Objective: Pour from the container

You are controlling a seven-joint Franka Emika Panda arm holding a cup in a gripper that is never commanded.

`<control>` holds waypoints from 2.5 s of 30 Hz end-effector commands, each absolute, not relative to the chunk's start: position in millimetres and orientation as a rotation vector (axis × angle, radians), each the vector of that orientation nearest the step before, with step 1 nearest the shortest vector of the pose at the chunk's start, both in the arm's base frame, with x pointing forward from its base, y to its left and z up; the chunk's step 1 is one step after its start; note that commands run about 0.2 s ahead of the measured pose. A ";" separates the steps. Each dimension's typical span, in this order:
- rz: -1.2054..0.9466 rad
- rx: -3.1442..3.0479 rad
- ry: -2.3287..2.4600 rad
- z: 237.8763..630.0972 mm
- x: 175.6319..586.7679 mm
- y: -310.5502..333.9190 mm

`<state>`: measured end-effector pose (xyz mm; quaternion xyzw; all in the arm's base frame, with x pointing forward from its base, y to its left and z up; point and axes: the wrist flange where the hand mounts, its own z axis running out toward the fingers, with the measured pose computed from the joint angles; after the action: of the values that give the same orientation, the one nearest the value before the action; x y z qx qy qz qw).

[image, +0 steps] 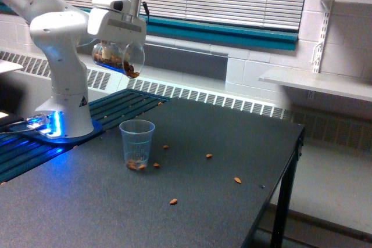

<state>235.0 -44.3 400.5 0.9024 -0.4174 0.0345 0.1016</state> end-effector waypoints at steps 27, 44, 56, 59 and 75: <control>0.011 2.666 -1.178 374.0 234.2 -56.1; -0.031 2.666 -1.174 370.9 238.1 -59.4; -0.076 2.672 -1.169 365.5 237.1 -59.8; -0.089 2.674 -1.164 364.6 236.6 -59.9; -0.160 2.673 -1.153 361.9 233.1 -61.0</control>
<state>239.3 -63.5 373.8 0.9078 -0.4037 -0.0314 0.1087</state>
